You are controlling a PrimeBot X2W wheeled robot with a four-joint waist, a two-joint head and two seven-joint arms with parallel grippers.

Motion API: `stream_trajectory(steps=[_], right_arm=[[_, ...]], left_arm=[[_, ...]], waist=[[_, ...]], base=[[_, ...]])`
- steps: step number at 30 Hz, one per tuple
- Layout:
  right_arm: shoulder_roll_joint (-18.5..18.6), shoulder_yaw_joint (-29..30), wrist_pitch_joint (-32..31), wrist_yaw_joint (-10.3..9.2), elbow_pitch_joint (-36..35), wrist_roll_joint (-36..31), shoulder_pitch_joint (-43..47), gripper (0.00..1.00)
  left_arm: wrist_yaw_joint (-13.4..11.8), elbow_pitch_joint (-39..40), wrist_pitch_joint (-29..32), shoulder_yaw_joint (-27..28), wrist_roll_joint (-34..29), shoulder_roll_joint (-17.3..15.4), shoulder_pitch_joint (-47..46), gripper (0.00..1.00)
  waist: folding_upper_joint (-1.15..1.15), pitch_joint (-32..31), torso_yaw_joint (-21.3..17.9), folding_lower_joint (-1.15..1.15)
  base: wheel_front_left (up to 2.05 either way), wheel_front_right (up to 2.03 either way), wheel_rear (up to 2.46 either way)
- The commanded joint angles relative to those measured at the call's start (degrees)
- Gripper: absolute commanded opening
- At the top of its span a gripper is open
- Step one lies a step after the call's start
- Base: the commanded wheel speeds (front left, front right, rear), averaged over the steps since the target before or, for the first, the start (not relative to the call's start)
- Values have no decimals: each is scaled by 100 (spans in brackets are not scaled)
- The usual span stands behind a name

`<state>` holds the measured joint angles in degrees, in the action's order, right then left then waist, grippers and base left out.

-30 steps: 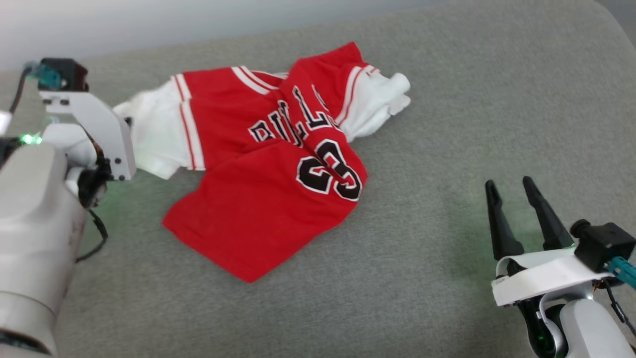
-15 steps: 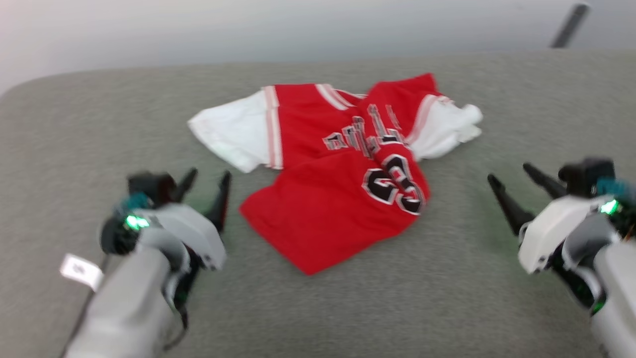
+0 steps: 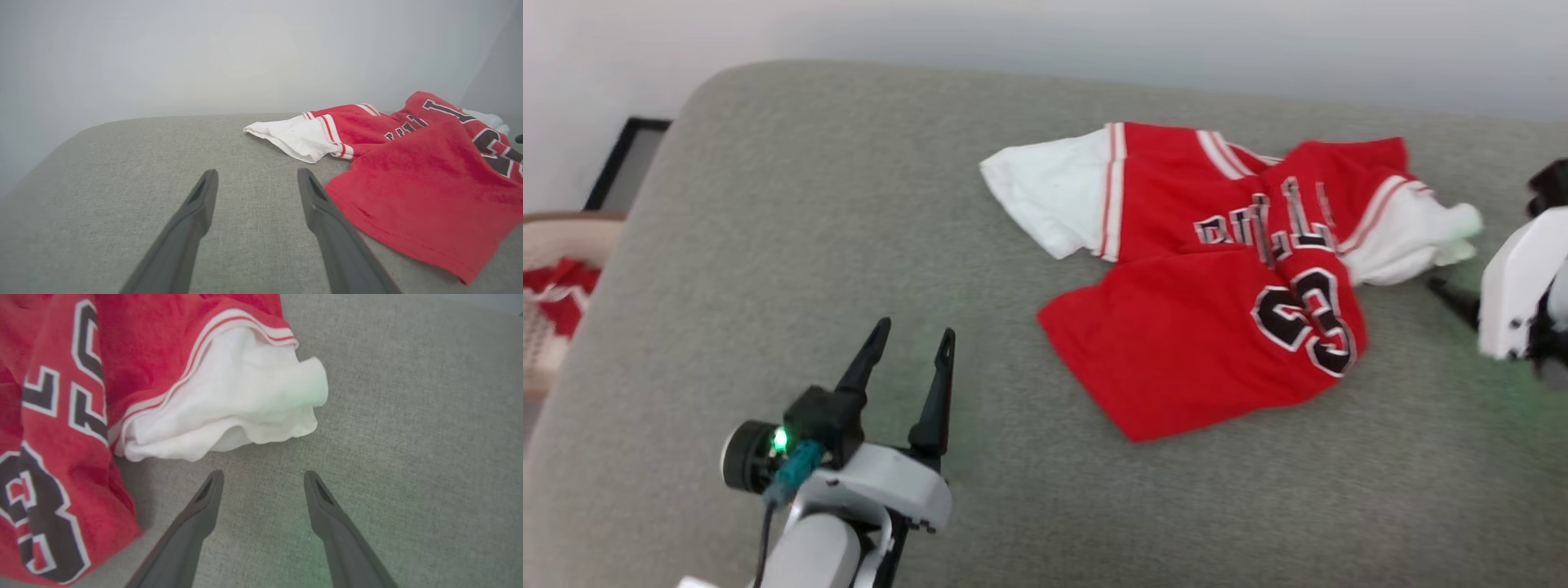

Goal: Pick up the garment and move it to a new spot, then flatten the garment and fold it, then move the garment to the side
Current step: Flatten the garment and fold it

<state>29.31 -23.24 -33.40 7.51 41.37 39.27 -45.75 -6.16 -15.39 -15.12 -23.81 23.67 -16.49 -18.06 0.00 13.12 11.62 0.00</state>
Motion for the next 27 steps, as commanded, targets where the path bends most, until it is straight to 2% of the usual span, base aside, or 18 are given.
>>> stream_trajectory(steps=[1,5,12,13,14,15,16,23,27], right_arm=[[14,42,-125,-4,199,2,-218,100],[-64,197,-305,-4,891,-145,-639,100],[-303,273,-116,-3,1841,-672,-1087,100],[-350,250,-104,-3,1911,-691,-1107,98],[-420,252,-104,1,1976,-666,-1122,46],[-488,261,-115,2,2019,-610,-1126,11],[-520,251,-77,10,2046,-606,-1124,0],[-450,238,58,-4,2151,-490,-1097,0],[-211,150,235,-6,1955,-427,-1103,0]], left_arm=[[-9,178,-2,84,-139,45,118,100],[85,485,-3,295,-373,143,334,100],[370,595,-3,714,-499,435,441,100],[406,590,-3,757,-529,471,450,100],[430,585,-3,808,-550,503,465,100],[460,576,-3,858,-580,524,479,100],[487,571,-3,908,-619,552,497,100],[574,600,-3,1221,-768,684,608,100],[623,649,-3,1400,-861,715,696,100]], waist=[[0,156,246,0],[0,328,380,0],[0,554,503,0],[0,564,509,0],[0,571,510,0],[0,573,506,0],[0,567,491,0],[0,451,246,0],[0,379,49,0]], base=[[0,0,0],[0,0,0],[0,0,0],[0,0,0],[0,0,0],[0,0,0],[0,0,0],[0,0,0],[0,0,0]])
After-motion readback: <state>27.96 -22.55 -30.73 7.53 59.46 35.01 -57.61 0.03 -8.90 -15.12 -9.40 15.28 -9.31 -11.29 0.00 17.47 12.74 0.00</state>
